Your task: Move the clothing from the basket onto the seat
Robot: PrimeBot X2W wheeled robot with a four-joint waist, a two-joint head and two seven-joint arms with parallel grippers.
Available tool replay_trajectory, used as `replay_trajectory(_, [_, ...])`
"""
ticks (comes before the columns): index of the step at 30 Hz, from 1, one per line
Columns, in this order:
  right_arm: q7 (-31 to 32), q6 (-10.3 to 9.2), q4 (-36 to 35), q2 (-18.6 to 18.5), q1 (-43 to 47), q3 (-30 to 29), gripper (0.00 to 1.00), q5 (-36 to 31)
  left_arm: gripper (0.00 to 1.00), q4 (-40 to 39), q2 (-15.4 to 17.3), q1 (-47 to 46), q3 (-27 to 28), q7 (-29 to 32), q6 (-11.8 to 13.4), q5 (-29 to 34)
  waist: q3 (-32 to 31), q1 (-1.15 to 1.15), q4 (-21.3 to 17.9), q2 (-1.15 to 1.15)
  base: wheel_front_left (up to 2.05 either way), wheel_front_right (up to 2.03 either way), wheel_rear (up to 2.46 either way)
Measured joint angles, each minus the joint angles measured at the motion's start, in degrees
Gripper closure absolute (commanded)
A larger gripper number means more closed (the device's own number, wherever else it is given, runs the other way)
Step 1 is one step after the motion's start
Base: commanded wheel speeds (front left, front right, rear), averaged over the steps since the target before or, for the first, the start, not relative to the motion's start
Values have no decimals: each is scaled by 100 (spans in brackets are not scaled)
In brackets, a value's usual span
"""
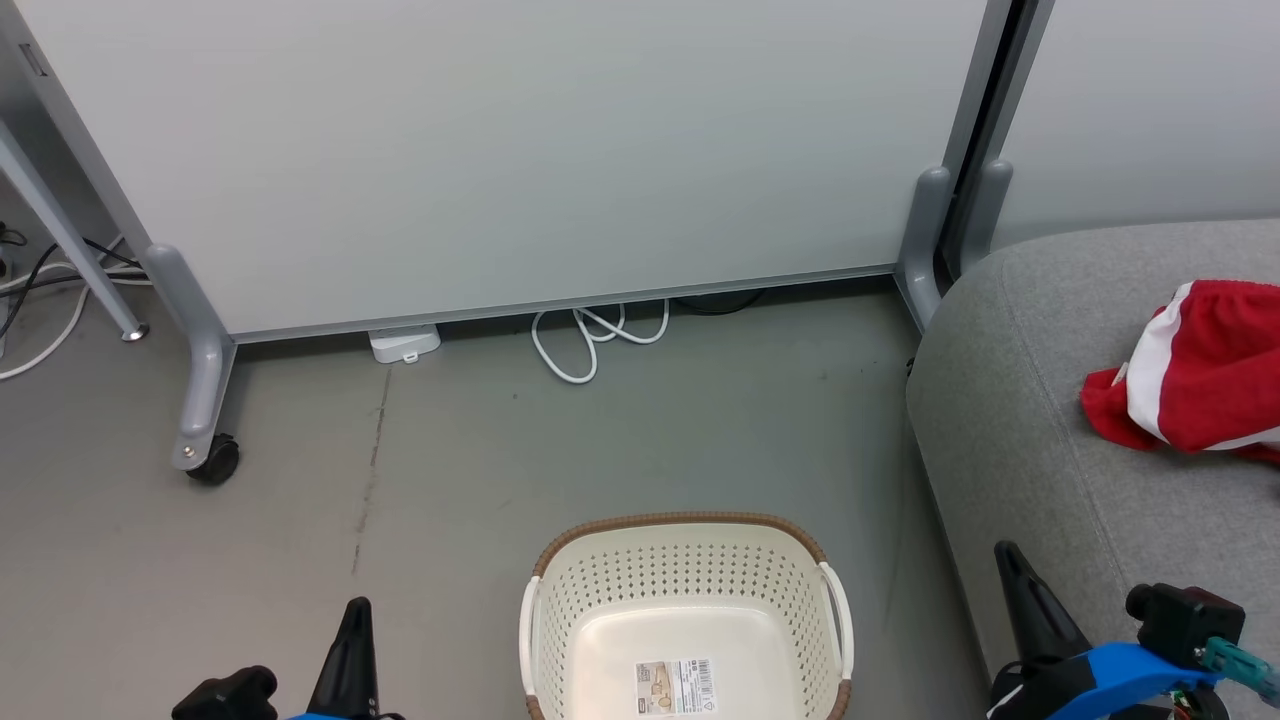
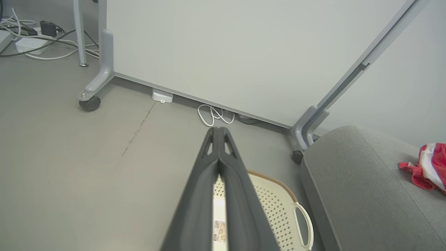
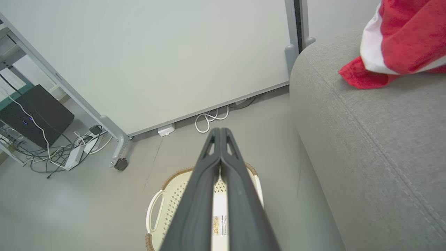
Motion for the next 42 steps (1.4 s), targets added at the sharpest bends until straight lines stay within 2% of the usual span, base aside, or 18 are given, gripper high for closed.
replay_trajectory(21, [221, 0, 9, 1, -117, -120, 100, 1915, 100, -220, -58, -186, 296, 498, 0, -1716, 6, 1, -30, 0, 0, 0, 0])
replay_trajectory(42, [410, -1, 18, 2, -266, -223, 100, 3421, 100, -396, -92, -391, 567, 888, 0, -3080, 11, 1, -60, 0, 0, 0, 0])
